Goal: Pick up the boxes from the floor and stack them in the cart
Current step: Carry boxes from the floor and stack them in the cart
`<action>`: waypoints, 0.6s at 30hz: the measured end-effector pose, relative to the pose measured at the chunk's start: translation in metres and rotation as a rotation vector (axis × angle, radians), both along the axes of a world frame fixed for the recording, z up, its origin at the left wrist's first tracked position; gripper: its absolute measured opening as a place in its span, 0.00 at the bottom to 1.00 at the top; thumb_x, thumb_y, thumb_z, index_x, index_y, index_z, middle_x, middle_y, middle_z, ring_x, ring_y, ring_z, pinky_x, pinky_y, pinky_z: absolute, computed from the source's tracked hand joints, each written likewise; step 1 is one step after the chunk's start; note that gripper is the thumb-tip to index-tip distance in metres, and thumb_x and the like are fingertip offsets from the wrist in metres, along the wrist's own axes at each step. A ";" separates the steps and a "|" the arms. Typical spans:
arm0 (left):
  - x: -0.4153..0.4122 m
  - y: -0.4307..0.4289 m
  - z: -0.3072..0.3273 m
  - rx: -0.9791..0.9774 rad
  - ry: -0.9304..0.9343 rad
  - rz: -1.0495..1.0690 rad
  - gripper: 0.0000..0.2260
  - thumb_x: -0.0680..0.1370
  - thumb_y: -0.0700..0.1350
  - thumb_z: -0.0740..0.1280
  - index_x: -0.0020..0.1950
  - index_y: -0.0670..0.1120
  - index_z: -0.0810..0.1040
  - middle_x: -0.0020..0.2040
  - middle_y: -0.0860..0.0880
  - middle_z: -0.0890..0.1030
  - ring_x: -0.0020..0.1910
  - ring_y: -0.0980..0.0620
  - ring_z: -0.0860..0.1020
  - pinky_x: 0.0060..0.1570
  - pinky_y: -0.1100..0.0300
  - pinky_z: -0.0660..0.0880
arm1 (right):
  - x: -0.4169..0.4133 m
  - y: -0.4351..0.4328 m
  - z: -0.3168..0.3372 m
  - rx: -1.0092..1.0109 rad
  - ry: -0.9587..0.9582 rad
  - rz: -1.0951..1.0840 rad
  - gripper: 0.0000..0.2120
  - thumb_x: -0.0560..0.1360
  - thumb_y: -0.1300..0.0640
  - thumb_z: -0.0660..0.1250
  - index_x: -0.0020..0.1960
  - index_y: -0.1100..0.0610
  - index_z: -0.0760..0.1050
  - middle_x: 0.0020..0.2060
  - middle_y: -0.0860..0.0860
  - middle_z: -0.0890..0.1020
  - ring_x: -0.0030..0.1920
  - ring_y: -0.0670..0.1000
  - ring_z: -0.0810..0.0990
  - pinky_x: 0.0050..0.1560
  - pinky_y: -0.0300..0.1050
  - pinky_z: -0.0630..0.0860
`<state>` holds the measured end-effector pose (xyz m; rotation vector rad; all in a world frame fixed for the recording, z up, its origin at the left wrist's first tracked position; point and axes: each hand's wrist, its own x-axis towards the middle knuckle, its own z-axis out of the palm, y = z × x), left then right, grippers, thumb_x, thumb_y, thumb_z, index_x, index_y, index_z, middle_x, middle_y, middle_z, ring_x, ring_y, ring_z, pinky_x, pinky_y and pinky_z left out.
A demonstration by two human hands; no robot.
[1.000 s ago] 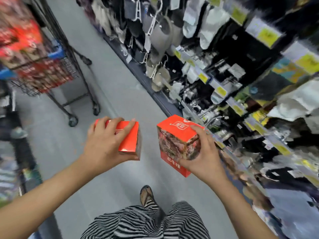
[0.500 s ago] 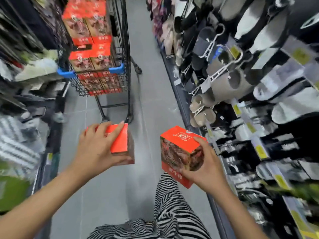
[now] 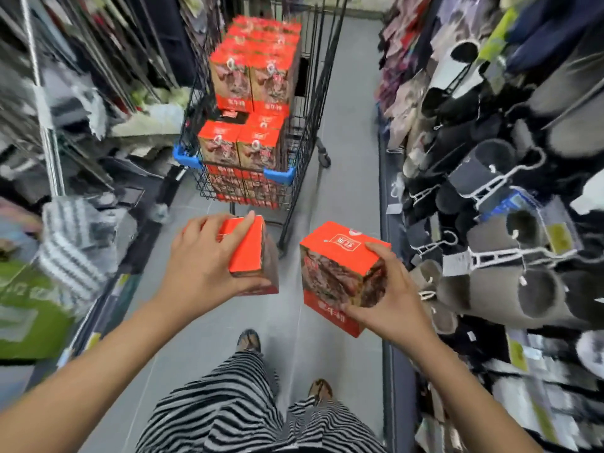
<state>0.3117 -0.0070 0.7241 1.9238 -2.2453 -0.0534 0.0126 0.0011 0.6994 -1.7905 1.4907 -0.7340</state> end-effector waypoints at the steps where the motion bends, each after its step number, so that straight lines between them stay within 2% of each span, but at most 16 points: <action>1: 0.008 -0.012 0.000 -0.008 0.005 0.006 0.47 0.60 0.77 0.59 0.74 0.53 0.65 0.61 0.42 0.74 0.57 0.38 0.71 0.52 0.43 0.71 | 0.007 -0.017 -0.002 -0.006 -0.008 0.017 0.46 0.57 0.52 0.79 0.64 0.27 0.57 0.59 0.48 0.72 0.53 0.32 0.67 0.53 0.19 0.61; 3: 0.026 -0.040 -0.003 -0.014 0.004 0.011 0.47 0.61 0.77 0.58 0.74 0.52 0.65 0.61 0.42 0.74 0.56 0.38 0.71 0.51 0.42 0.71 | 0.025 -0.051 -0.004 -0.011 -0.017 0.035 0.43 0.56 0.46 0.75 0.64 0.28 0.58 0.58 0.46 0.71 0.55 0.29 0.66 0.55 0.20 0.61; 5: 0.049 -0.074 -0.008 -0.005 0.004 0.015 0.47 0.61 0.77 0.58 0.74 0.52 0.65 0.61 0.42 0.74 0.57 0.38 0.71 0.51 0.41 0.72 | 0.044 -0.086 -0.007 -0.002 -0.031 0.040 0.42 0.55 0.43 0.73 0.64 0.28 0.59 0.58 0.43 0.70 0.58 0.30 0.67 0.57 0.22 0.63; 8: 0.088 -0.133 -0.014 0.001 -0.025 -0.006 0.47 0.61 0.78 0.57 0.74 0.53 0.65 0.62 0.42 0.73 0.58 0.38 0.70 0.51 0.42 0.72 | 0.076 -0.139 -0.012 0.032 -0.075 0.026 0.43 0.56 0.46 0.76 0.66 0.31 0.62 0.61 0.43 0.71 0.62 0.37 0.71 0.63 0.42 0.72; 11: 0.123 -0.190 -0.014 0.004 -0.070 -0.028 0.48 0.60 0.78 0.57 0.75 0.54 0.65 0.63 0.43 0.73 0.58 0.37 0.71 0.52 0.41 0.71 | 0.109 -0.190 -0.018 0.033 -0.104 -0.001 0.45 0.55 0.47 0.78 0.68 0.35 0.63 0.63 0.45 0.72 0.64 0.47 0.74 0.62 0.55 0.74; 15: 0.160 -0.259 -0.011 -0.017 -0.066 -0.069 0.49 0.60 0.77 0.63 0.75 0.53 0.63 0.64 0.41 0.73 0.59 0.37 0.71 0.55 0.40 0.70 | 0.148 -0.248 -0.020 -0.011 -0.076 -0.025 0.46 0.56 0.46 0.79 0.70 0.43 0.64 0.64 0.47 0.73 0.64 0.49 0.74 0.61 0.56 0.74; 18: 0.174 -0.305 -0.010 -0.025 -0.088 -0.148 0.48 0.60 0.73 0.69 0.75 0.51 0.64 0.64 0.40 0.72 0.60 0.36 0.70 0.56 0.39 0.68 | 0.169 -0.281 -0.024 -0.041 -0.055 -0.031 0.47 0.56 0.52 0.81 0.70 0.44 0.63 0.64 0.47 0.72 0.64 0.49 0.73 0.61 0.56 0.74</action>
